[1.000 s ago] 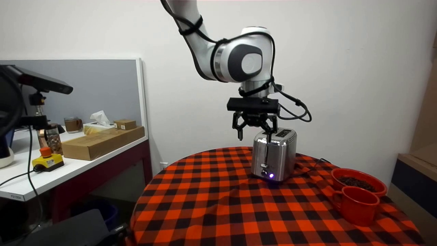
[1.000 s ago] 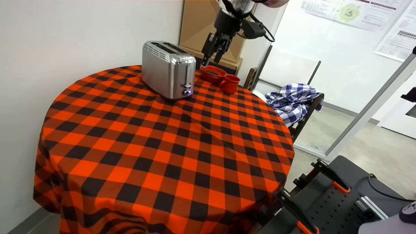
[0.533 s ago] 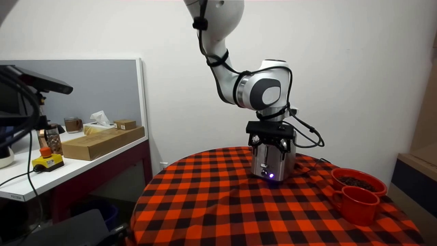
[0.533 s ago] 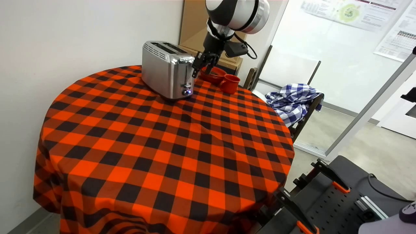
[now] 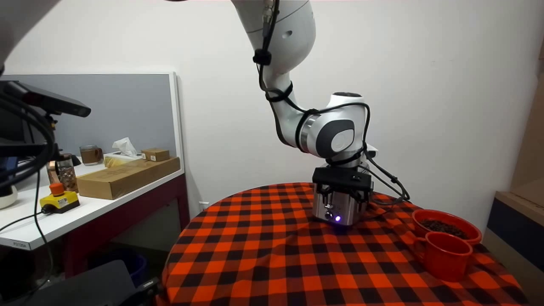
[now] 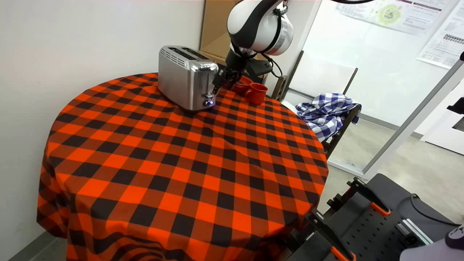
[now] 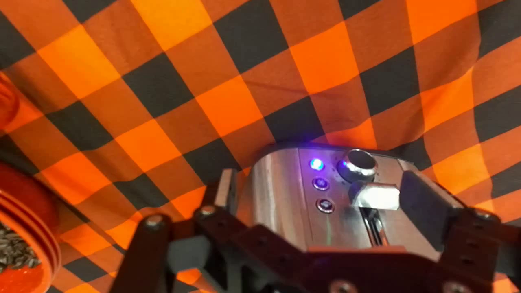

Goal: Turn off the toaster

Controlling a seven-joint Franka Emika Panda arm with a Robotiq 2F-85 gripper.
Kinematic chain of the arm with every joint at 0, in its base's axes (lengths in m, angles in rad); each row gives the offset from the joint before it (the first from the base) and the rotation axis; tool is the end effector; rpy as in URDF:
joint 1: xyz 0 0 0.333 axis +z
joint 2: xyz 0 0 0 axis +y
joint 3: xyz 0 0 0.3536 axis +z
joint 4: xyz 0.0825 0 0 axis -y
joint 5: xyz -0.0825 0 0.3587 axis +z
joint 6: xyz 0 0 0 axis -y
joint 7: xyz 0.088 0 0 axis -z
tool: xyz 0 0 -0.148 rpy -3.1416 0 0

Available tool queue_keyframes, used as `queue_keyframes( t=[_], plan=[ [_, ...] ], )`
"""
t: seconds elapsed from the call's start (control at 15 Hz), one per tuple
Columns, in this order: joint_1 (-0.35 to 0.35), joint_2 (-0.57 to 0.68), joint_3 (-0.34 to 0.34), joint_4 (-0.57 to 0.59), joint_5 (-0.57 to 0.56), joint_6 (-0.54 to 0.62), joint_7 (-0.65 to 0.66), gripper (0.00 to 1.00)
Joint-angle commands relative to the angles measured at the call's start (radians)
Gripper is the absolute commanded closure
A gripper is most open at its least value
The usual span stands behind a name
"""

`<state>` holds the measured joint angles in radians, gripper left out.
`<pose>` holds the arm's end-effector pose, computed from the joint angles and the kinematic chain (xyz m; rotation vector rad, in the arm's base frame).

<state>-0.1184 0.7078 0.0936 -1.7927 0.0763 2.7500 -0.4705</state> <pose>0.6948 -0.0260 0.1898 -3.0363 -0.5348 -0.4130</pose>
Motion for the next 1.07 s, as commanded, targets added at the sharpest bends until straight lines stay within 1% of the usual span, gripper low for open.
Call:
queue_keyframes(
  t=[0.0, 0.27, 0.4, 0.67, 0.8, 1.0],
  plan=[
    [-0.047, 0.000, 0.039, -0.048, -0.033, 0.086, -0.009, 0.00],
    [-0.086, 0.006, 0.066, -0.107, -0.053, 0.180, -0.014, 0.00],
    [-0.097, 0.016, 0.064, -0.128, -0.074, 0.254, -0.001, 0.00],
    [-0.146, 0.046, 0.090, -0.139, -0.127, 0.351, 0.000, 0.00],
    [-0.169, 0.065, 0.110, -0.136, -0.162, 0.388, 0.002, 0.00],
    [-0.219, 0.098, 0.167, -0.125, -0.205, 0.429, -0.001, 0.00]
  ],
)
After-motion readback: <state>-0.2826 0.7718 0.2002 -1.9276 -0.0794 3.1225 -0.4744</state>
